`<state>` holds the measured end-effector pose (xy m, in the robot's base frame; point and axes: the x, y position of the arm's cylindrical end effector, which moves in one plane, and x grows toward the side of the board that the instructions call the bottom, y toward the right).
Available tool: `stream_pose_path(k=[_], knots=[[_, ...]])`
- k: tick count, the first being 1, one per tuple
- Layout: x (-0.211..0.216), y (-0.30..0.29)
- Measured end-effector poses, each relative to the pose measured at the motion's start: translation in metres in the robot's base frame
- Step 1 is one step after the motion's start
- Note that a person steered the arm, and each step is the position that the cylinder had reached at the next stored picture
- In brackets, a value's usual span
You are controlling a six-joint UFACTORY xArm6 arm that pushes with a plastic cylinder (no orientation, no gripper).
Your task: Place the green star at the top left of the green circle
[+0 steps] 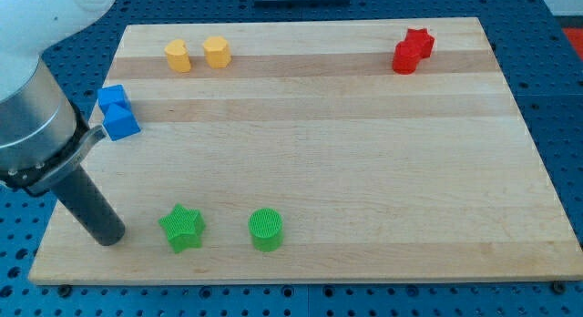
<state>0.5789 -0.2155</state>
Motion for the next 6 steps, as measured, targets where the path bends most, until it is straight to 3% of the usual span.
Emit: stream_pose_path(k=[2,3,4,6], knots=[[-0.007,0.11],[-0.004,0.083],[-0.022,0.016],[-0.154,0.068]])
